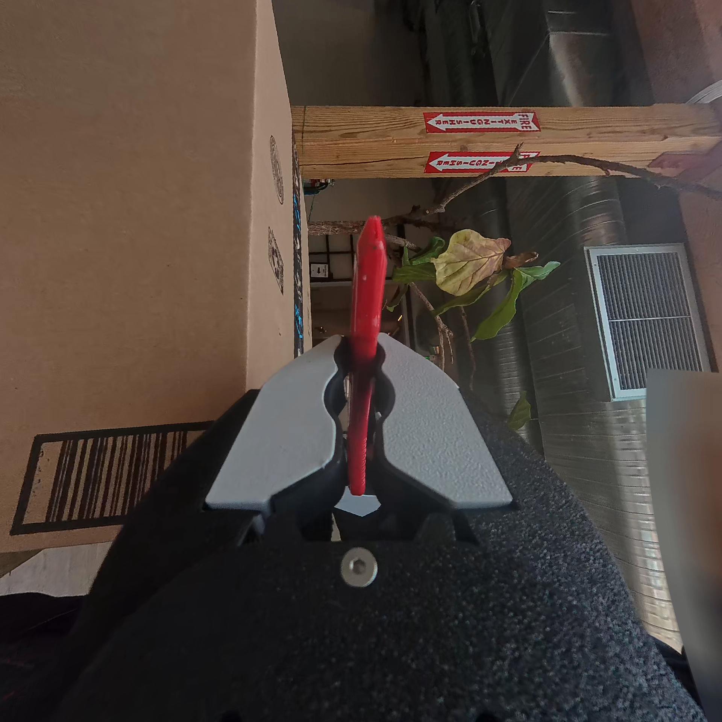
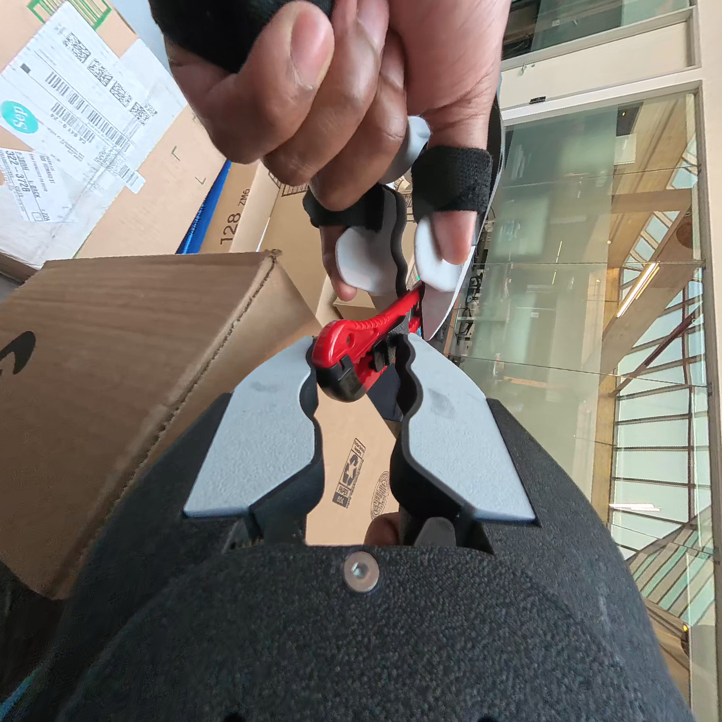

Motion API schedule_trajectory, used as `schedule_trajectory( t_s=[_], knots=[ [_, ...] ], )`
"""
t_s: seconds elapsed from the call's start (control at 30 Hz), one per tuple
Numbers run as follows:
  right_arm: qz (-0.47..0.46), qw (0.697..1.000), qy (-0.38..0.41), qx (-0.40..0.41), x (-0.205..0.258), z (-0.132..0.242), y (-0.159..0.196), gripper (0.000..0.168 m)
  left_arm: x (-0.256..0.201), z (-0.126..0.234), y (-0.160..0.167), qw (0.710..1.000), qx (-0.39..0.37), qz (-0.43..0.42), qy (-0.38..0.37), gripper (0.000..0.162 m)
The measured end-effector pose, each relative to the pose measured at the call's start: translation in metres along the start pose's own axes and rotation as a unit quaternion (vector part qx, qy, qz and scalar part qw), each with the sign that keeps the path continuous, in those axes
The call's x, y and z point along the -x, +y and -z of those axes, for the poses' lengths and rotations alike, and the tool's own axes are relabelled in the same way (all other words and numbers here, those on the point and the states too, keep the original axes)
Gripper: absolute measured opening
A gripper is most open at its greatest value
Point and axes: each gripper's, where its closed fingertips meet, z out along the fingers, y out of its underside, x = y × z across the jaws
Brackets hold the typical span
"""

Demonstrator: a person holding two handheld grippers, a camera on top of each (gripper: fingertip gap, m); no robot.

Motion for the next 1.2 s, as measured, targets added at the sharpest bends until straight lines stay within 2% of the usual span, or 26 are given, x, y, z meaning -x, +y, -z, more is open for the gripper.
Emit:
schedule_trajectory(
  t_s=[0.27, 0.4, 0.6, 0.67, 0.7, 0.77, 0.83, 0.97, 1.2],
  knots=[
    [0.004, 1.000, -0.014, 0.005, 0.007, -0.003, 0.002, 0.039, 0.008, 0.001, 0.002, 1.000, -0.005, -0.003, -0.021, 0.011],
    [-0.002, 1.000, -0.028, 0.002, 0.012, -0.004, 0.000, 0.048, 0.008, 0.000, 0.003, 1.000, -0.006, -0.006, -0.022, 0.011],
    [-0.016, 0.999, -0.046, -0.003, 0.014, -0.005, -0.001, 0.050, 0.008, 0.001, 0.004, 0.999, -0.009, -0.017, -0.030, 0.011],
    [-0.021, 0.998, -0.055, -0.005, 0.015, -0.006, -0.002, 0.056, 0.007, -0.001, 0.007, 1.000, -0.001, -0.014, -0.022, 0.007],
    [-0.021, 0.998, -0.061, -0.005, 0.015, -0.007, -0.003, 0.060, 0.005, -0.005, 0.014, 1.000, 0.017, -0.013, -0.020, 0.011],
    [-0.024, 0.998, -0.055, 0.002, 0.009, -0.008, -0.002, 0.042, 0.002, -0.011, 0.024, 0.999, 0.034, -0.018, -0.014, 0.013],
    [-0.022, 0.998, -0.051, 0.014, 0.004, -0.009, 0.005, 0.032, 0.007, -0.012, 0.029, 0.999, 0.043, -0.004, -0.014, 0.011],
    [-0.026, 0.999, -0.036, 0.029, 0.005, -0.010, 0.010, 0.034, 0.009, -0.017, 0.026, 0.999, 0.031, -0.006, -0.016, 0.010],
    [-0.087, 0.995, -0.029, 0.030, 0.004, -0.001, 0.018, 0.041, 0.014, -0.027, 0.028, 0.998, 0.046, -0.026, -0.020, 0.010]
  ],
)
